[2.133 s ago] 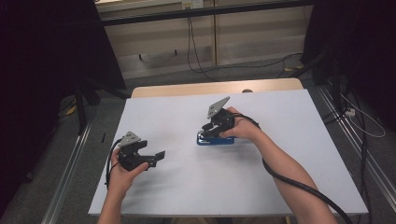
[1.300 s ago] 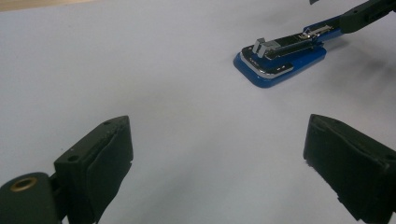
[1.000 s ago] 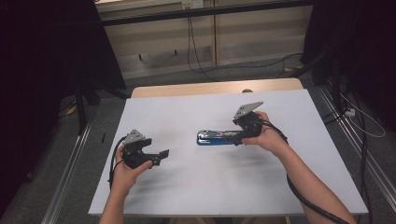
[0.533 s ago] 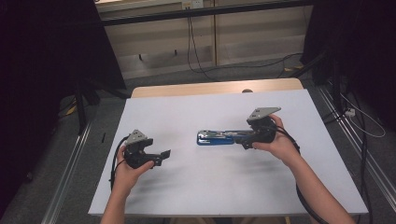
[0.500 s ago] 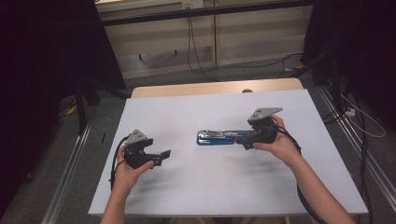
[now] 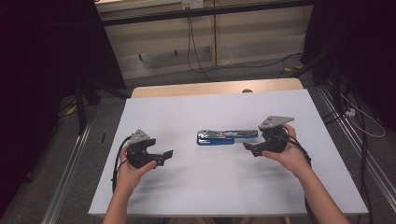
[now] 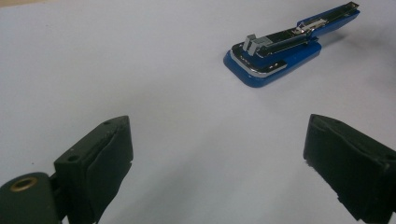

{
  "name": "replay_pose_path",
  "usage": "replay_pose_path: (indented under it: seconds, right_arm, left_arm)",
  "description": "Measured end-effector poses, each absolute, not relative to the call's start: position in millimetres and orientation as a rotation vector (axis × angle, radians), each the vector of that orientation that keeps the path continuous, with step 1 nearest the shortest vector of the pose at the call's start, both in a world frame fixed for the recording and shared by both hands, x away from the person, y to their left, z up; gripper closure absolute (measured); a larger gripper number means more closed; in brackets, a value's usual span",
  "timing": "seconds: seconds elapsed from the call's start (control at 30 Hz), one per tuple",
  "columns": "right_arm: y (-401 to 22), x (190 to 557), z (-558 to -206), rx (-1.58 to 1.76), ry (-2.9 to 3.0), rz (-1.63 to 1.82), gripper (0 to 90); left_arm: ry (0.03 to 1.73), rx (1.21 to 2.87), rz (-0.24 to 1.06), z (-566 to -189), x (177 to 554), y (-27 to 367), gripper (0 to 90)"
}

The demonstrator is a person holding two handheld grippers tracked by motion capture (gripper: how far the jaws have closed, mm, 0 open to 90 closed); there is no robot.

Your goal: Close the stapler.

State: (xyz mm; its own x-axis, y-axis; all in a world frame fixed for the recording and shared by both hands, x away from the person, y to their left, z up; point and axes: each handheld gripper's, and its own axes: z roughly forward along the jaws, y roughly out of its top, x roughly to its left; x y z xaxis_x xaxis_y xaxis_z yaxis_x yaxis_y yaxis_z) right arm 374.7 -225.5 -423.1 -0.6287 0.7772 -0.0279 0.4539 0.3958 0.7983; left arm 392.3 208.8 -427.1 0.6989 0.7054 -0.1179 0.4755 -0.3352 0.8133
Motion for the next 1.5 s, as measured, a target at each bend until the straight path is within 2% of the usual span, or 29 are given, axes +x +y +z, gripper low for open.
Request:
replay_pose_path:
  seconds: [0.6,0.83,0.9,1.17,1.37,1.5]
  right_arm:
    - [-247.5,362.0,-432.7,1.140,2.188,1.101,12.7]
    - [-251.3,362.8,-437.7,1.175,2.196,1.098,21.5]
    - [-252.8,362.5,-438.0,1.169,2.194,1.083,26.1]
    - [-257.5,365.6,-442.6,1.222,2.149,1.084,34.6]
    - [-257.9,366.9,-441.4,1.218,2.151,1.090,42.3]
    - [-258.9,368.5,-442.3,1.230,2.142,1.095,42.9]
  left_arm:
    - [0.890,1.969,0.298,-427.1,403.0,181.0,9.6]
    - [0.870,1.993,0.278,-431.8,406.6,167.4,13.4]
    - [0.873,1.979,0.280,-432.0,407.2,165.6,17.3]
    - [0.880,1.967,0.273,-435.1,412.6,153.1,31.1]
    - [0.859,1.972,0.280,-437.4,419.2,139.1,49.3]
    - [0.843,1.981,0.260,-441.4,422.1,131.3,65.0]
